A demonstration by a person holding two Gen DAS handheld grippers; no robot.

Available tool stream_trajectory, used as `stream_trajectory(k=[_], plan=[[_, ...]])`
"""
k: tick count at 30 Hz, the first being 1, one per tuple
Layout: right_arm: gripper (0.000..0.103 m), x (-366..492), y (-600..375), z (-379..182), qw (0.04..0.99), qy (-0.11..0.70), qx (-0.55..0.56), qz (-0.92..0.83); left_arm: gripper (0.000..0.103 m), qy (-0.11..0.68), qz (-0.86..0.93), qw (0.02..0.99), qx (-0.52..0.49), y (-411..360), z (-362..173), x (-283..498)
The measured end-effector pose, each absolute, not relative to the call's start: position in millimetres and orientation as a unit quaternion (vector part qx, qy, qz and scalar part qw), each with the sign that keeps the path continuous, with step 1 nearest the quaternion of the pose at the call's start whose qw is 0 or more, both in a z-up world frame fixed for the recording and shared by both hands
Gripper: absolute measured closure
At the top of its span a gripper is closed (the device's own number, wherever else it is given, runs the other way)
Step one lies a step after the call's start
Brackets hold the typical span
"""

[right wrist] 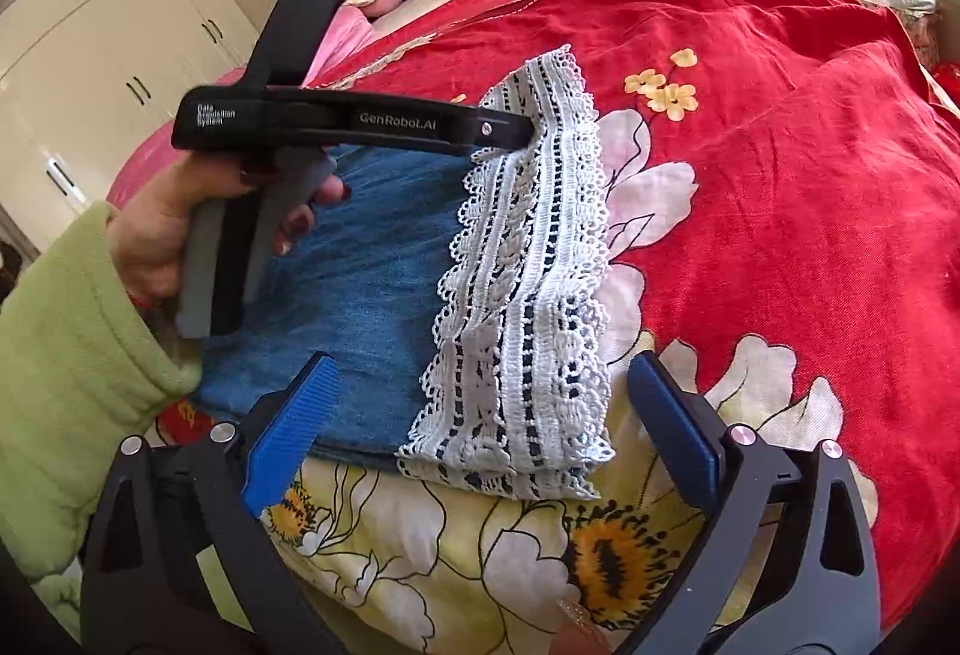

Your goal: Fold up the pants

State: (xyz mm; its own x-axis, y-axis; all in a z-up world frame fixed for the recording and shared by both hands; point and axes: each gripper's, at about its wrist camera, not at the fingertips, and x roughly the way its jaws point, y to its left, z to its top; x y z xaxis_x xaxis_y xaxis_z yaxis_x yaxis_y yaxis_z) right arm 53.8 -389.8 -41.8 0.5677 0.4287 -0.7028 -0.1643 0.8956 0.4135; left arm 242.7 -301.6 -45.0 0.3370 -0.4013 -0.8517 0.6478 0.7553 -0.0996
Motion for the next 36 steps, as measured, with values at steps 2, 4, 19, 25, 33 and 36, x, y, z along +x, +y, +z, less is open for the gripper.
stream_trajectory(k=[2, 4, 19, 25, 33, 36], plan=[[0.01, 53.9, -389.9, -43.1, 0.872, 0.43, 0.161, 0.17, 0.033, 0.476, -0.332, 0.806, 0.119, -299.4, -47.4, 241.0], [0.011, 55.3, -389.1, -45.0, 0.87, 0.432, 0.167, 0.171, 0.046, 0.478, -0.342, 0.801, 0.109, -300.0, -46.5, 238.2], [0.083, 57.6, -372.8, -29.0, 0.867, 0.412, 0.152, 0.237, 0.088, 0.449, -0.358, 0.818, 0.02, -267.2, -19.8, 225.4], [0.083, 55.8, -344.7, 0.5, 0.874, 0.385, 0.114, 0.274, 0.088, 0.413, -0.368, 0.833, -0.028, -228.6, 10.7, 216.2], [0.083, 59.0, -276.1, 23.4, 0.868, 0.371, 0.039, 0.327, 0.082, 0.392, -0.348, 0.848, -0.077, -161.3, 16.1, 205.4], [0.083, 63.2, -243.1, 23.6, 0.861, 0.373, 0.006, 0.345, 0.066, 0.404, -0.32, 0.851, -0.104, -128.3, 6.4, 207.3]])
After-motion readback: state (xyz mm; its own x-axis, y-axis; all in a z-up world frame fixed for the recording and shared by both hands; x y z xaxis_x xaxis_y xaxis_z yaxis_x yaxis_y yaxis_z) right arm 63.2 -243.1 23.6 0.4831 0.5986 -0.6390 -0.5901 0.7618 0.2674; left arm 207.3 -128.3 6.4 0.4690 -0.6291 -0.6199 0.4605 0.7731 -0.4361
